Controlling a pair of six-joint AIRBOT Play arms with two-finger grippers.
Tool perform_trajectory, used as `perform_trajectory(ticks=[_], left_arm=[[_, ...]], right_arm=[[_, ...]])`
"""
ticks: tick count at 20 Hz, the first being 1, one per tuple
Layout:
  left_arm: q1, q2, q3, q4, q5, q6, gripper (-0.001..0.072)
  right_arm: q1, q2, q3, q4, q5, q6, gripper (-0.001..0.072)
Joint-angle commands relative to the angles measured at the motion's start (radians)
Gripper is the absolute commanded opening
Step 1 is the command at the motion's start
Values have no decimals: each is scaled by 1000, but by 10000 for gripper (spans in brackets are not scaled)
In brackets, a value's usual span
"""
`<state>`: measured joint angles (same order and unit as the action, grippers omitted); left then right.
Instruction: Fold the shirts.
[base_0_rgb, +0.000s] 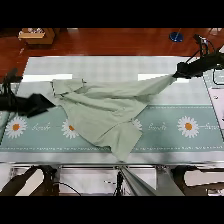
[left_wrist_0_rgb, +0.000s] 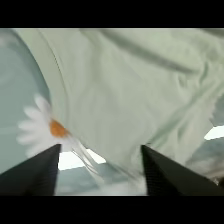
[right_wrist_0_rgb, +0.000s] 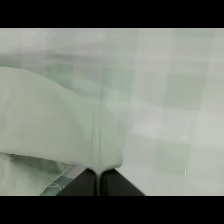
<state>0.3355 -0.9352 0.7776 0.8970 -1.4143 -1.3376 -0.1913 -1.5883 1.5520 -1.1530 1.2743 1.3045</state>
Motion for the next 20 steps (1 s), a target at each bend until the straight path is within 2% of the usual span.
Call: perform_trajectory(ticks=[1, 4, 8, 14, 20], left_arm=[[6, 203, -334, -168, -25, -29, 698], [4, 249, -539, -269, 6, -29, 698], [-60, 248, -629, -315, 114, -38, 698], [-359, 200, -629, -335, 373, -159, 697], [-612, 40, -623, -488, 639, -166, 697]], right_arm=[[-1, 1, 0, -8, 5, 0, 25], [-1, 1, 0, -8, 9, 0, 25], [-1, 1, 0, -9, 13, 0, 25], [-1, 1, 0, -9, 13, 0, 25], [-1, 1, 0, -10, 21, 0, 25]])
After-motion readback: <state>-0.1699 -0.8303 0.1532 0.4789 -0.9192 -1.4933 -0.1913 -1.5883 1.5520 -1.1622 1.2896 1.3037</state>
